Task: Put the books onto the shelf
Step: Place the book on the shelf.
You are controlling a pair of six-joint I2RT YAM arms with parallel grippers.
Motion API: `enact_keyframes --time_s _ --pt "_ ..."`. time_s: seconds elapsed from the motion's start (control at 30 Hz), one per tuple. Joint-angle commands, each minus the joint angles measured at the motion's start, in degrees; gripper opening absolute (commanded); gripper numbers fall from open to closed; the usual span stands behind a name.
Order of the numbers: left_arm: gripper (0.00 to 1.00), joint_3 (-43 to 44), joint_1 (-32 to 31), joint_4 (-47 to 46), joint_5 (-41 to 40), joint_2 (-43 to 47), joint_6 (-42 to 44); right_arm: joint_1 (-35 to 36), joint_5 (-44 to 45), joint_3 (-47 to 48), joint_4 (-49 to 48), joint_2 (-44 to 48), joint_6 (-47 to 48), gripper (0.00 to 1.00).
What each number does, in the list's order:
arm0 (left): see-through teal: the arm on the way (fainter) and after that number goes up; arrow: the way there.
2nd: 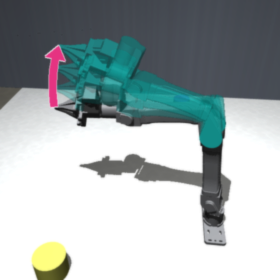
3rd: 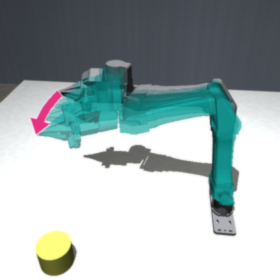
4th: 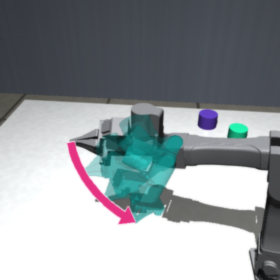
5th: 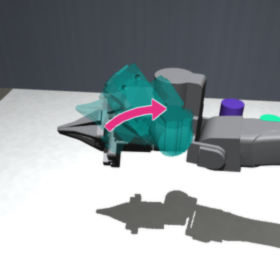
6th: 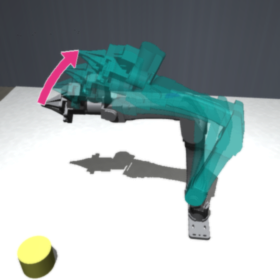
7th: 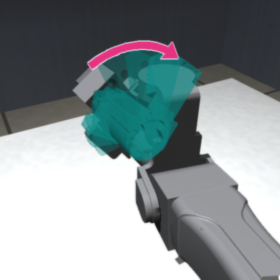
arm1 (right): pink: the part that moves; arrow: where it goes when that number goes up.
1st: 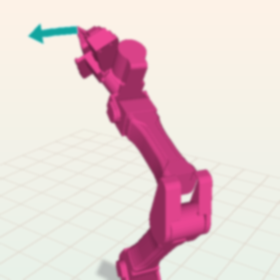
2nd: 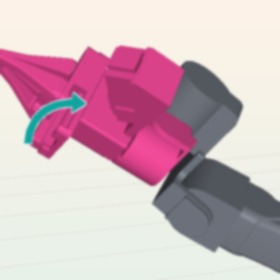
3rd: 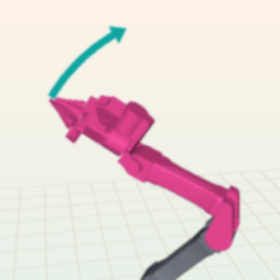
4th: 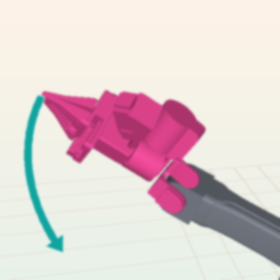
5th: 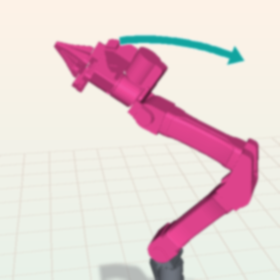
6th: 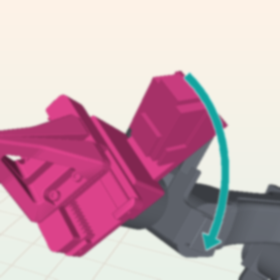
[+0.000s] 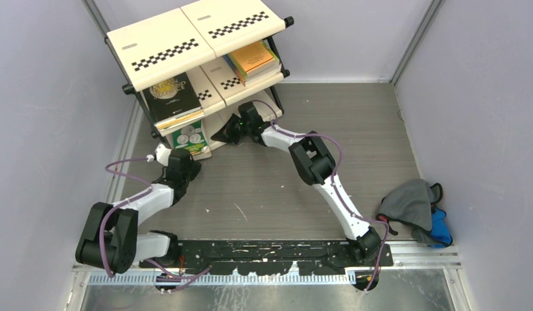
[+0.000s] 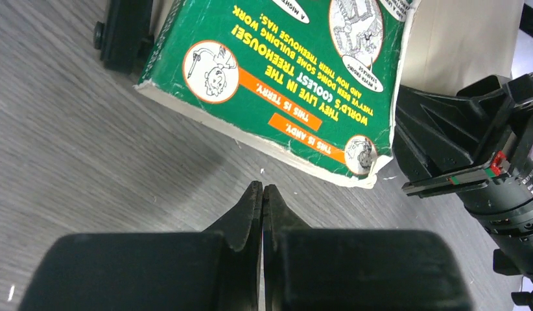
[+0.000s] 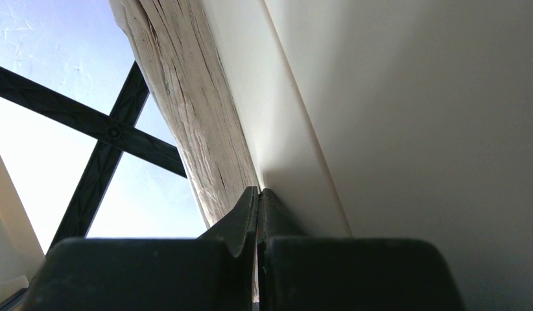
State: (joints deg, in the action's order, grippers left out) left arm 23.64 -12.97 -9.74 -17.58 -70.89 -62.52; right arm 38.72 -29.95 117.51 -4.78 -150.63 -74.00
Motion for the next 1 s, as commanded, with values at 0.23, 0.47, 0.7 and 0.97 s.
enact_keyframes --time_s 0.23,0.47,0.7,0.97 --pt "0.00 1.6 -1.8 -12.7 -6.7 -6.1 -0.2 -0.2 -0.5 -0.9 -1.0 5.4 1.8 0.01" --pt "0.00 3.3 -2.7 -14.4 -8.4 -7.8 -0.2 -0.3 -0.6 -0.7 0.2 5.9 2.8 0.01" --pt "0.00 4.7 -3.0 -16.4 -8.7 -10.0 -0.3 -0.2 -1.7 0.2 0.7 5.6 3.5 0.01" --pt "0.00 4.8 -3.0 -19.1 -9.0 -11.6 0.5 -0.4 -5.0 0.1 -7.8 3.6 -1.2 0.01"
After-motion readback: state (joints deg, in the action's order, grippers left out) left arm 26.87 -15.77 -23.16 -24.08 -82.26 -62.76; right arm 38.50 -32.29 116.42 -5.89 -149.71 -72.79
